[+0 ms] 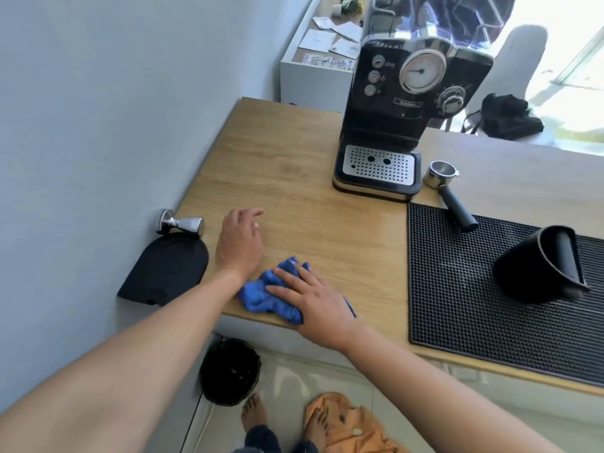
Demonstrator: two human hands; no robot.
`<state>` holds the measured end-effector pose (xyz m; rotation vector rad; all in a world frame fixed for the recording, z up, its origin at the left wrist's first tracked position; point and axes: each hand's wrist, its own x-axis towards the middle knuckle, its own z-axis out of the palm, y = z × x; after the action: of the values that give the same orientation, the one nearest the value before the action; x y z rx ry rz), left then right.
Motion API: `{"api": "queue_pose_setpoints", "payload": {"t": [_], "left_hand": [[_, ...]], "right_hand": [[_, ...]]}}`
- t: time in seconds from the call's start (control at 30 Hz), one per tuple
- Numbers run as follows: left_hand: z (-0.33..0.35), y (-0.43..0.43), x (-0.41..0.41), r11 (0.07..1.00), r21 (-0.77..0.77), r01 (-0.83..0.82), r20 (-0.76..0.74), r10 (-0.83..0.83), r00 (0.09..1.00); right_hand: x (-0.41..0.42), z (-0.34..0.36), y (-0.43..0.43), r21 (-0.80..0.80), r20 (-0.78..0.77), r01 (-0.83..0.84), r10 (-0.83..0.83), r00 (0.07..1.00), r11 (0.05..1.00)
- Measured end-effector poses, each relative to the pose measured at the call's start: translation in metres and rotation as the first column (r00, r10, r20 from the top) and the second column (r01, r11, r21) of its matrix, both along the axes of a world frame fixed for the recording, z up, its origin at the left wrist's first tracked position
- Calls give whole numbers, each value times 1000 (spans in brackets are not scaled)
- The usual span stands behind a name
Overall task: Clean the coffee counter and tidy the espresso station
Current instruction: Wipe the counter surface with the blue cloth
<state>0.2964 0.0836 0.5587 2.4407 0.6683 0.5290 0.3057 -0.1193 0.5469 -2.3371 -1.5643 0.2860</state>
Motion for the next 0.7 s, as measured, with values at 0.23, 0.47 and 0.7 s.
{"api": "queue_pose_setpoints", "payload": {"t": [0.23,0.47,0.7], "left_hand": [[-12,3,23,993,77,91,-110,-82,991],[-35,3,25,978,196,74,-82,-59,995],[-33,4,27,987,125,103,-58,-96,994]], "right_hand": [[48,-10,-70,-5,37,621,-620,783,784],[112,4,30,-70,53,909,-908,415,411],[49,12,46,-46,-4,360,-360,933,932]]}}
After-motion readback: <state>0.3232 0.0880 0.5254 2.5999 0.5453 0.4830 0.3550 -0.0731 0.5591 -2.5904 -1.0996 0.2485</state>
